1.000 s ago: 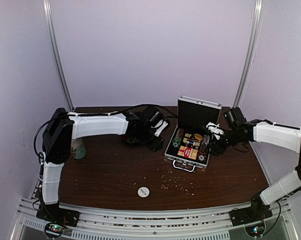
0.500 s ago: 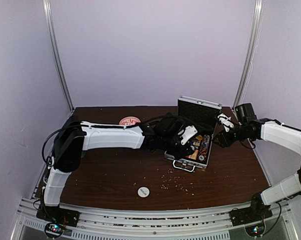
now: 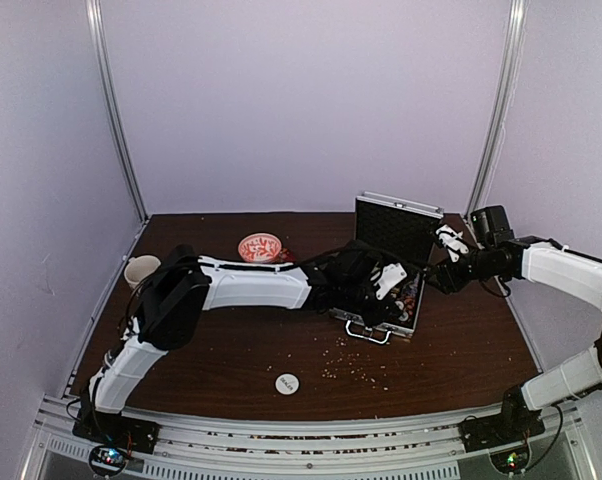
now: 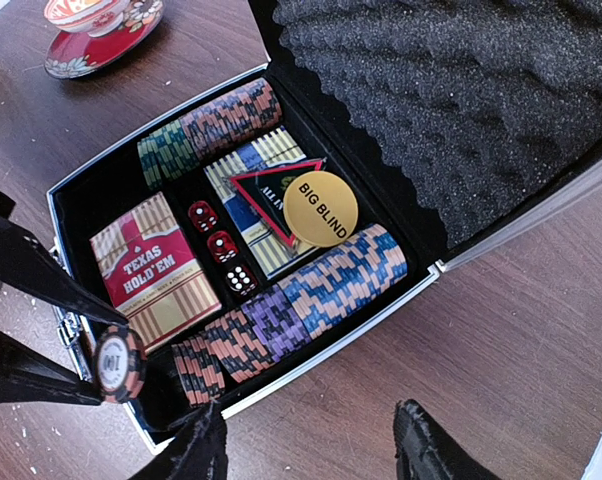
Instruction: Pack up texas hold em set
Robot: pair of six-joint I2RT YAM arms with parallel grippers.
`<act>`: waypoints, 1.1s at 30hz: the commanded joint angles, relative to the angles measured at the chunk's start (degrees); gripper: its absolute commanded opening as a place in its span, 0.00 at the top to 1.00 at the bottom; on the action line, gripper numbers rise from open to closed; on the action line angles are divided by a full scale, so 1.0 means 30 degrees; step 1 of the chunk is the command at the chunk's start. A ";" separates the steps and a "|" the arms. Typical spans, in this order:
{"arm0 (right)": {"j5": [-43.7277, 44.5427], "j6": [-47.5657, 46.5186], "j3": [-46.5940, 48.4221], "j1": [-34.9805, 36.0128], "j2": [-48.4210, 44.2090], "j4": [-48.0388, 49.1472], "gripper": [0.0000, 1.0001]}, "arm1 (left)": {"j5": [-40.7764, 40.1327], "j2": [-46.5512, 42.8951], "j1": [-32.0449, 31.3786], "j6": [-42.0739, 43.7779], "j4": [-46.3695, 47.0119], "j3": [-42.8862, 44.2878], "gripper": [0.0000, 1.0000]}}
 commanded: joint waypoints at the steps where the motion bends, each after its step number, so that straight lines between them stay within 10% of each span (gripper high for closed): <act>1: 0.0342 -0.0005 -0.0196 -0.0182 -0.0310 0.0330 0.42 | 0.0534 0.0736 -0.0106 -0.0329 0.1701 0.0945 0.66; 33: -0.0120 -0.0303 0.0023 -0.0212 0.0742 0.0081 0.42 | 0.0584 0.2362 -0.0103 -0.0579 0.1527 0.2831 0.45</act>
